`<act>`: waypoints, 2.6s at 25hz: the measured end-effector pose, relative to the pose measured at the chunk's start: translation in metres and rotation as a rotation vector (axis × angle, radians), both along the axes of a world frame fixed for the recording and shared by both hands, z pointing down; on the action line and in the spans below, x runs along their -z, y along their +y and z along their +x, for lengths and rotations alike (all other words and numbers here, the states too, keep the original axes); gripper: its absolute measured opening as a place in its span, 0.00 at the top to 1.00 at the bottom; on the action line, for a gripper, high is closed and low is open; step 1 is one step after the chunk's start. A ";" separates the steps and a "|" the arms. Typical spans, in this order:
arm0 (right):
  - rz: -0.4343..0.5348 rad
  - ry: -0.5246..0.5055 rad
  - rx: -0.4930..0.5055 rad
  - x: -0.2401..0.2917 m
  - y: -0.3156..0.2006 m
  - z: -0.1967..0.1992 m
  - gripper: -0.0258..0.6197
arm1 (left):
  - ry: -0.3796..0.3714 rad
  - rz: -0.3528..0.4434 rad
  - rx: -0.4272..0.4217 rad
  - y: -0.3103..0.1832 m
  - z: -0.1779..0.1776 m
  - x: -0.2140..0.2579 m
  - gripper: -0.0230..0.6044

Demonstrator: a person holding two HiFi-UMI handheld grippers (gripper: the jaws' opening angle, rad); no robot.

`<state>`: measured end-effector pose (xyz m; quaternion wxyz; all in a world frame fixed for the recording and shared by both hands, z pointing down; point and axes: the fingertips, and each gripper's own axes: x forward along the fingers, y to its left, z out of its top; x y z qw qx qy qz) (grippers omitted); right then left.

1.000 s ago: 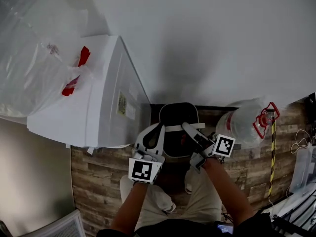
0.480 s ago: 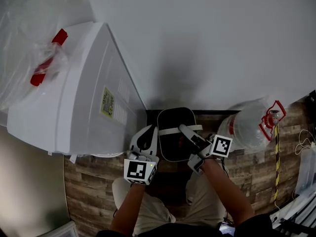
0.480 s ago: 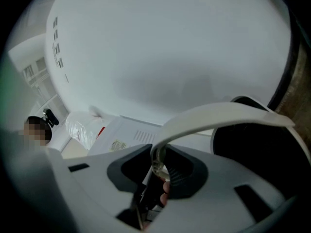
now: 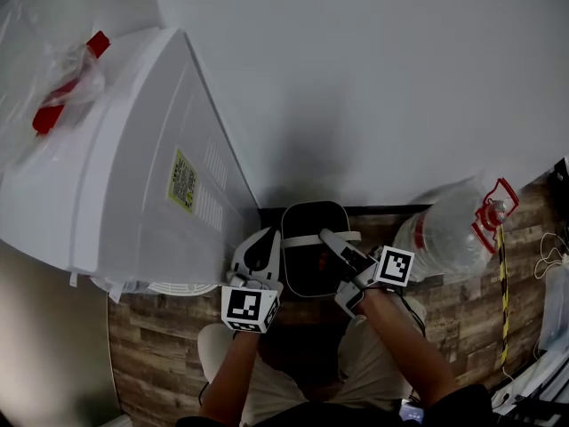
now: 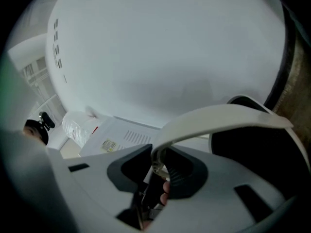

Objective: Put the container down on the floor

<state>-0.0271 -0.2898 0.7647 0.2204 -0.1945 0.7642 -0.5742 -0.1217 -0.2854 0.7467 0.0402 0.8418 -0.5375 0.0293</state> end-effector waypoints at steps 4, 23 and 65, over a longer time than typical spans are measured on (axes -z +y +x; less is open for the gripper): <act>-0.013 0.008 -0.012 -0.016 -0.002 0.001 0.82 | -0.002 0.001 -0.020 0.000 0.003 -0.008 0.93; -0.124 0.111 -0.081 -0.098 -0.037 -0.006 0.82 | -0.021 0.051 -0.028 0.004 0.004 -0.023 0.93; -0.314 0.093 -0.235 -0.170 -0.095 0.037 0.82 | 0.002 -0.024 -0.053 0.000 0.014 -0.061 0.93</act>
